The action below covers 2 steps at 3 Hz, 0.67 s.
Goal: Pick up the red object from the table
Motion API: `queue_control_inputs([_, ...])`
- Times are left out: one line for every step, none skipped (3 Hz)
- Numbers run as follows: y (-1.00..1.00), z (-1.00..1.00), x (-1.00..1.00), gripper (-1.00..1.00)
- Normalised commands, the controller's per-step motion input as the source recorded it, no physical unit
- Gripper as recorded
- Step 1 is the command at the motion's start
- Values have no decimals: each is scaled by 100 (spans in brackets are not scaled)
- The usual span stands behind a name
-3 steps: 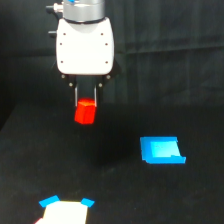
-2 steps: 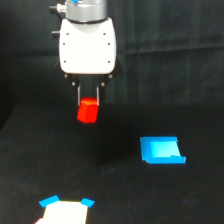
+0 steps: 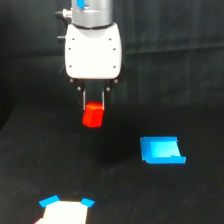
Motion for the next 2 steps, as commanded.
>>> queue_control_inputs([100,24,-14,-100])
queue_control_inputs([-33,-63,10,-90])
